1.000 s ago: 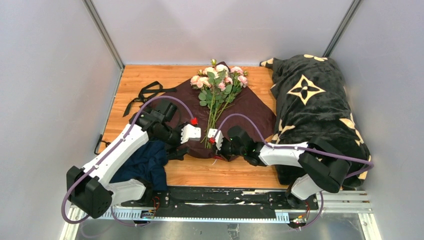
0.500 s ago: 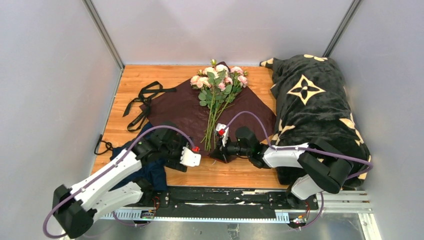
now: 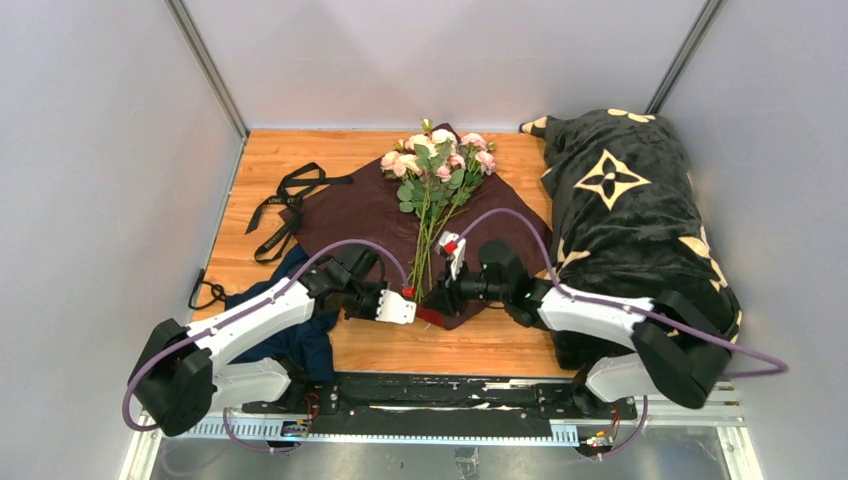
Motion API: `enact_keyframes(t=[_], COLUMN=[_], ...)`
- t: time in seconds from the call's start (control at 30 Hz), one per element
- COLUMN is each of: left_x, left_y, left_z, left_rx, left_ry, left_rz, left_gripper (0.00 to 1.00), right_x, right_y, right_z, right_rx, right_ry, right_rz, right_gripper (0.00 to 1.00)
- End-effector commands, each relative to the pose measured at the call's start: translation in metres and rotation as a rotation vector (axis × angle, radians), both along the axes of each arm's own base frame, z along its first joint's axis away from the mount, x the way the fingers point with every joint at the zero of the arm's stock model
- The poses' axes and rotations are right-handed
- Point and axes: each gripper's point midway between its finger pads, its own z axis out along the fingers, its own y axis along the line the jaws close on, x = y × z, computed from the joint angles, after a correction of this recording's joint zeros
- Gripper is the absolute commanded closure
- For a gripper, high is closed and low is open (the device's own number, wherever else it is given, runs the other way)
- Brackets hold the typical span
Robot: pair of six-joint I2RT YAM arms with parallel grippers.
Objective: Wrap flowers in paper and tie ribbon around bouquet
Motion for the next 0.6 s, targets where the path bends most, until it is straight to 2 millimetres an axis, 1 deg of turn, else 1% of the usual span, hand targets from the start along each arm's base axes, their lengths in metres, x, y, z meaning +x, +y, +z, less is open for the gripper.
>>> enact_keyframes(t=[0.0, 0.03, 0.07, 0.13, 0.17, 0.2, 0.23, 0.3, 0.37, 0.4, 0.43, 0.47, 0.53, 0.57], left_x=[-0.01, -0.019, -0.026, -0.041, -0.055, -0.06, -0.065, -0.062, -0.053, -0.047, -0.043, -0.04, -0.034, -0.029], left_y=[-0.023, -0.034, -0.044, -0.066, -0.079, -0.087, -0.095, -0.108, -0.111, -0.111, -0.109, -0.108, -0.106, -0.106], left_z=[0.028, 0.032, 0.035, 0.044, 0.046, 0.048, 0.049, 0.051, 0.046, 0.042, 0.037, 0.033, 0.026, 0.023], left_rx=[-0.132, -0.165, -0.195, -0.257, -0.284, -0.303, -0.322, -0.359, -0.358, -0.348, -0.332, -0.317, -0.295, -0.291], left_ry=[0.045, 0.111, 0.166, 0.243, 0.306, 0.345, 0.38, 0.414, 0.39, 0.374, 0.362, 0.358, 0.352, 0.349], left_rz=[0.042, 0.078, 0.101, 0.103, 0.097, 0.102, 0.107, 0.148, 0.171, 0.193, 0.219, 0.242, 0.296, 0.337], left_gripper=[1.0, 1.0, 1.0, 1.0, 1.0, 1.0, 1.0, 1.0, 1.0, 1.0, 1.0, 1.0, 1.0, 1.0], right_x=[0.03, 0.045, 0.053, 0.082, 0.091, 0.101, 0.111, 0.125, 0.138, 0.149, 0.148, 0.152, 0.158, 0.155], right_y=[-0.033, -0.055, -0.069, -0.105, -0.121, -0.133, -0.14, -0.139, -0.136, -0.136, -0.138, -0.135, -0.116, -0.103], right_z=[0.044, 0.045, 0.043, 0.04, 0.031, 0.027, 0.022, 0.007, -0.015, -0.019, -0.039, -0.05, -0.068, -0.075], right_rx=[-0.071, -0.122, -0.165, -0.242, -0.288, -0.312, -0.339, -0.403, -0.489, -0.534, -0.612, -0.66, -0.693, -0.689], right_ry=[0.056, 0.091, 0.126, 0.152, 0.186, 0.196, 0.195, 0.192, 0.218, 0.217, 0.256, 0.278, 0.292, 0.298], right_rz=[-0.185, -0.303, -0.379, -0.584, -0.66, -0.727, -0.771, -0.781, -0.776, -0.786, -0.774, -0.762, -0.701, -0.652], right_gripper=[0.63, 0.63, 0.66, 0.74, 0.79, 0.83, 0.85, 0.87, 0.9, 0.92, 0.94, 0.96, 0.99, 0.99])
